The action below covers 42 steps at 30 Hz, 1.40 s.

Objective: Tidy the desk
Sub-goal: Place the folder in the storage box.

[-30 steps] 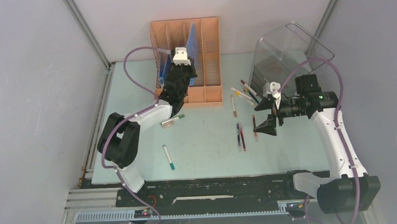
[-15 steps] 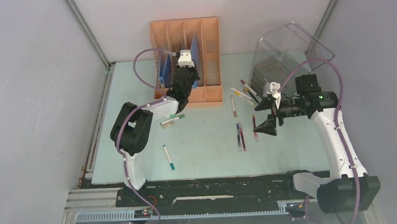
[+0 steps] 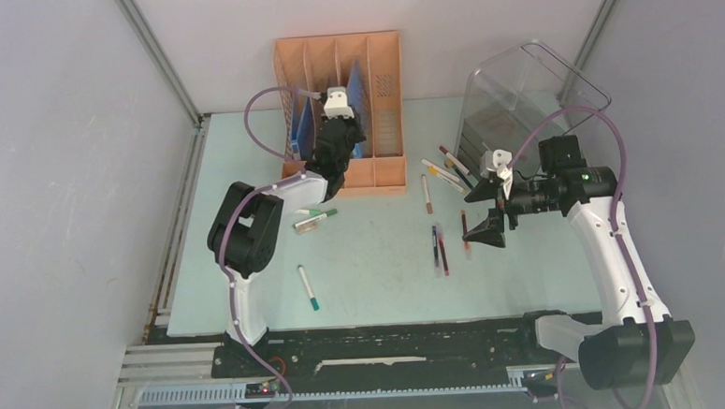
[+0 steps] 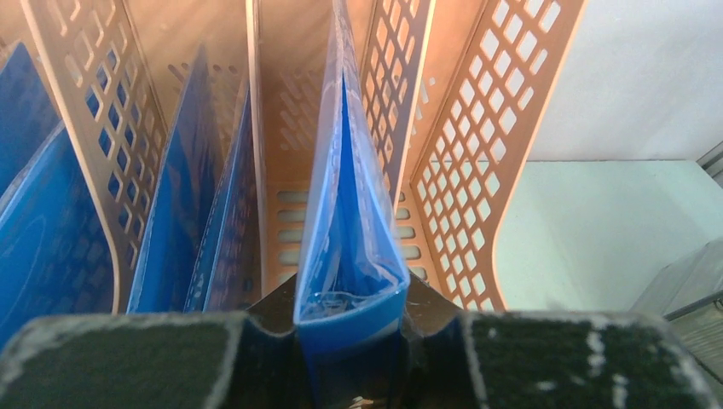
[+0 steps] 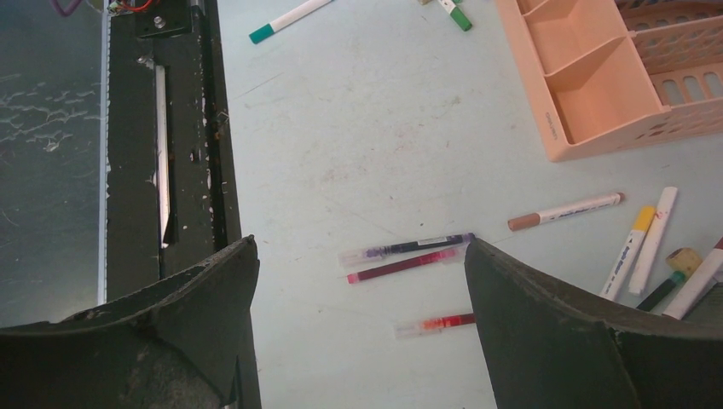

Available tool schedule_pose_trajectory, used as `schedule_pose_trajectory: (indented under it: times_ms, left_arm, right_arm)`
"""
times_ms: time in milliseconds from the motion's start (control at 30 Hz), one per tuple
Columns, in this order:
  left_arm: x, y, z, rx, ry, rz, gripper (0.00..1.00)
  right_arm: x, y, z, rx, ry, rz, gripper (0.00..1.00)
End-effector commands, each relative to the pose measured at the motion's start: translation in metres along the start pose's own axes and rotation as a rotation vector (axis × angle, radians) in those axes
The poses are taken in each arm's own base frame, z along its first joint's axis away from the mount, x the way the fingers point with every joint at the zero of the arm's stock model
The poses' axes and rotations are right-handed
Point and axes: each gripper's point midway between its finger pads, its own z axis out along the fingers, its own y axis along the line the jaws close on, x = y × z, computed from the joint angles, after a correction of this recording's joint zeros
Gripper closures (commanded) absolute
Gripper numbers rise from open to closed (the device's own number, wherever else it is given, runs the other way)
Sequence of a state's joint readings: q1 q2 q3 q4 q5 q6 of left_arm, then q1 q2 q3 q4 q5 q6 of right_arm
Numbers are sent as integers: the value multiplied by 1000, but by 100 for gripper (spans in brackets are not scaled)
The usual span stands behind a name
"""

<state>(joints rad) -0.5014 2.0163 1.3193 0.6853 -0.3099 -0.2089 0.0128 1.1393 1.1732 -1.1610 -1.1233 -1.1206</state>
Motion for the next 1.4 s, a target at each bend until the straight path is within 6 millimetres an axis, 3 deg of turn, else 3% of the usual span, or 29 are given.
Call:
schedule_pose_trajectory:
  times_ms: [0,167,367,533,767,867,1100,1367]
  left_arm:
    - [-48,-12,8,36,-117,-17,93]
    - [-45,-12,17,37,-111,12,92]
    - [-23,-4,24,30,-60,11,86]
    - [-14,-1,26,39,-32,-11,66]
    - [-31,-10,18,105,-19,-31,35]
    - [-45,-20,7,162,-3,-30,21]
    - [-79,-33,-45,275,18,-79,5]
    - [-89,-30,-118,325,77,-173,0]
  right_arm:
    - [0,-2,0,-1,-3,-17,3]
    - [0,-2,0,1,1,-21,3]
    - [0,-1,0,1,2,-23,3]
    - [0,-1,0,1,3,-23,3]
    - [1,-2,0,1,4,-22,3]
    - [1,-1,0,0,5,-22,3]
    - [1,-1,-1,5,5,-29,3]
    - [-1,-4,-10,43,-7,-39,2]
